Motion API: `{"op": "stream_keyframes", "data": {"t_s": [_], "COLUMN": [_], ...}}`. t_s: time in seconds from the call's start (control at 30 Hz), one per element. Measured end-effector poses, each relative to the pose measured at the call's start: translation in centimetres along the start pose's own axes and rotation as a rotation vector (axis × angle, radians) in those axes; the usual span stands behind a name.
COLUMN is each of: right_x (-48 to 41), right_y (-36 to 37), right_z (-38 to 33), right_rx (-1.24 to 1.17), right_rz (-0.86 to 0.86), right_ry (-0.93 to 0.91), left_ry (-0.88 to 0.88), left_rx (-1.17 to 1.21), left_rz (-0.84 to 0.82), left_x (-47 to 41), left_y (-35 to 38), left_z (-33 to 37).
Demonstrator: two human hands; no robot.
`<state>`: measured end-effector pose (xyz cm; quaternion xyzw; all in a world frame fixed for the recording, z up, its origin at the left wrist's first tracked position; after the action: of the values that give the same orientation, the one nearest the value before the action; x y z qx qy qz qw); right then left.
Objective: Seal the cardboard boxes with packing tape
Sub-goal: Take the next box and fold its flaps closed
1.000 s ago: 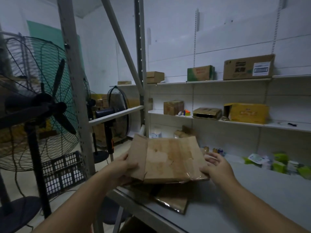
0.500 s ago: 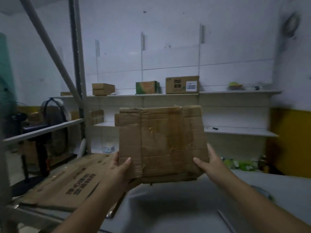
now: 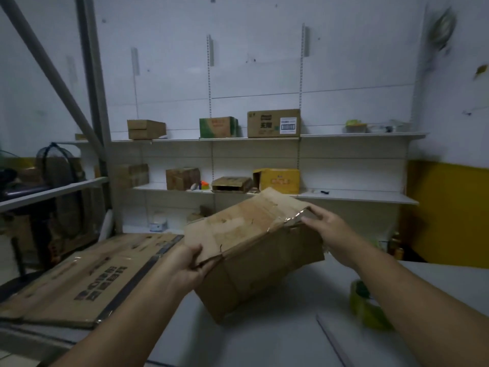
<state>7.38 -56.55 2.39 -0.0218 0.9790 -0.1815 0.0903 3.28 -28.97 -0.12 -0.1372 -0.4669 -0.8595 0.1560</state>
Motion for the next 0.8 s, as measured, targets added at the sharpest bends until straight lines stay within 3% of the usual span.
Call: {"op": "stream_keyframes", "data": {"t_s": [0.17,0.43,0.63,0.8], "right_x": [-0.8,-0.8,0.5,0.1], "right_y": [0.7,0.3,-0.5,-0.2], "right_z": [0.3,1.4,0.9,0.3], "right_rx": [0.023,-0.162,-0.175,-0.088], "right_rz": [0.016,-0.062,-0.321,-0.163], "right_ry": [-0.017,-0.053,-0.004,0.044], "left_ry": [0.061,0.139,0.167,0.138], "left_rx": [-0.04,-0.066,-0.135,-0.215], "left_rz": [-0.094,-0.321,-0.434,-0.52], "left_x": [-0.4,-0.5,-0.6,0.0], "left_y": [-0.2,-1.3,-2.3,-2.5], "left_z": [0.6,0.5,0.9,0.4]}}
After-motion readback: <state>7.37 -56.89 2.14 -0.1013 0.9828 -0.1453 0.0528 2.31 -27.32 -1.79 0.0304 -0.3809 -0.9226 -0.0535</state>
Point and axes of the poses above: each hand's wrist, its own x-axis away from the middle knuckle, its own y-axis out of the palm, z = x × y, the point moved 1 cm from there along -x, towards the middle knuckle, and after that the axes turned 15 degrees about x, right-handed, at the moved point
